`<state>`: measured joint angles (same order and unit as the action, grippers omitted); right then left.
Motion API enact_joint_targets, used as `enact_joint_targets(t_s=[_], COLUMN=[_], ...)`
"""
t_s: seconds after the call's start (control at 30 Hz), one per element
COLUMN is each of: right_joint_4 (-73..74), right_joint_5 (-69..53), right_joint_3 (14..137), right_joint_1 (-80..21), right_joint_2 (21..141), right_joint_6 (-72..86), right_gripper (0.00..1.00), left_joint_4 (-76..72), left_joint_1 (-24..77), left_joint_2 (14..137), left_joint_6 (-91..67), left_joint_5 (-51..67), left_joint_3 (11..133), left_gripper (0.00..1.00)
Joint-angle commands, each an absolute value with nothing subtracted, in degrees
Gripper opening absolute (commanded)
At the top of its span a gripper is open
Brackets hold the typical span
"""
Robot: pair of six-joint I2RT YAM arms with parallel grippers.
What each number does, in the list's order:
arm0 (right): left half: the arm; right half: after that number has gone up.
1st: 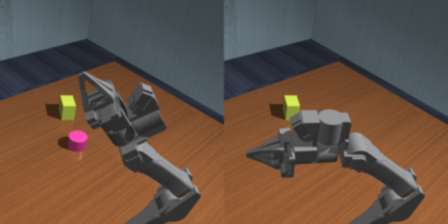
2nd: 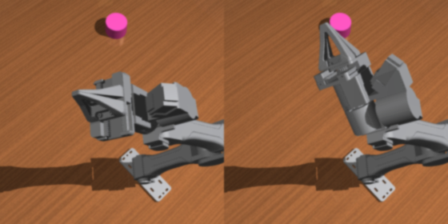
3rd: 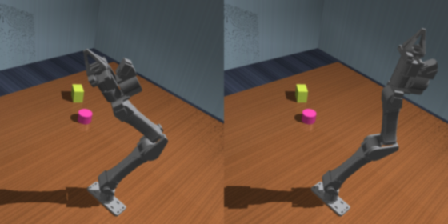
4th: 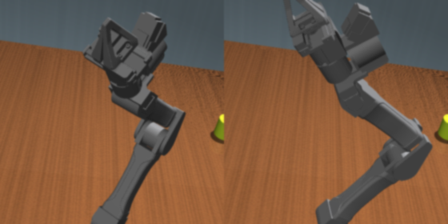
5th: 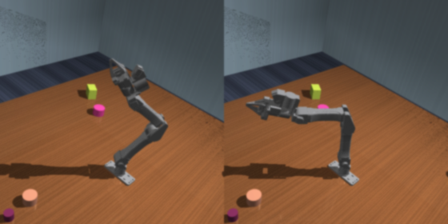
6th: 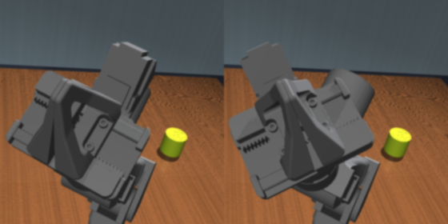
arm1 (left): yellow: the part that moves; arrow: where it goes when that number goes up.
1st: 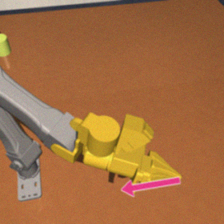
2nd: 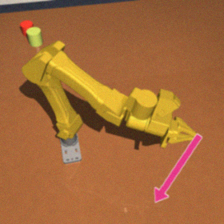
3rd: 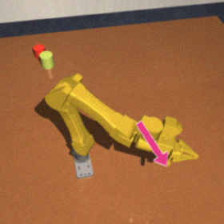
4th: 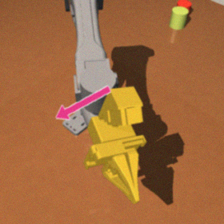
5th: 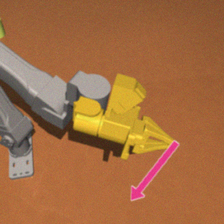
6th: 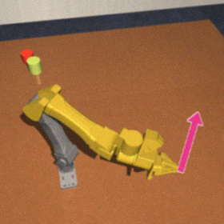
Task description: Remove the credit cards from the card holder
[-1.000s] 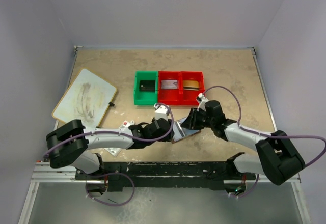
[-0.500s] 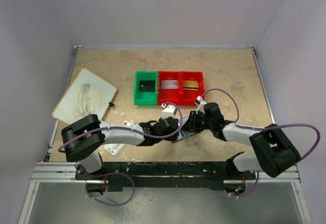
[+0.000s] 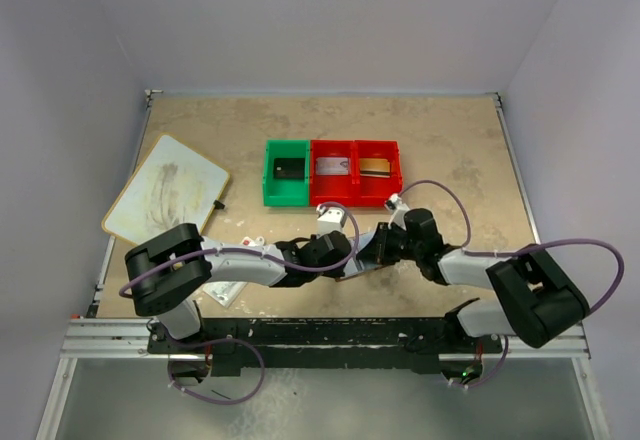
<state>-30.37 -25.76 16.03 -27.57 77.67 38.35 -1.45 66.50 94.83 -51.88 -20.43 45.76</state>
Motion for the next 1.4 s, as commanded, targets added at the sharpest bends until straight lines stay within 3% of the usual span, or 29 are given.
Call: enact_joint_targets(t_s=[0.0, 0.07, 1.37], right_joint_4=[-32.6, -32.6, -14.3], right_joint_5=[-31.2, -31.6, -16.2], right_joint_3=[14.4, 14.4, 16.3], right_joint_1=[-28.0, -28.0, -25.6], right_joint_2=[75.5, 75.0, 64.4], right_joint_6=[40.3, 40.6, 43.8], right_gripper=[0.08, 0.0, 0.0], left_joint_4=[-0.3, 0.0, 4.0], left_joint_1=[66.4, 66.4, 66.5], left_joint_2=[96.5, 96.9, 97.4], left_joint_6=[-52.0, -52.0, -51.0], left_joint_5=[-20.8, -21.0, -24.2], left_joint_3=[45.6, 45.8, 46.1], left_gripper=[0.17, 0.16, 0.06])
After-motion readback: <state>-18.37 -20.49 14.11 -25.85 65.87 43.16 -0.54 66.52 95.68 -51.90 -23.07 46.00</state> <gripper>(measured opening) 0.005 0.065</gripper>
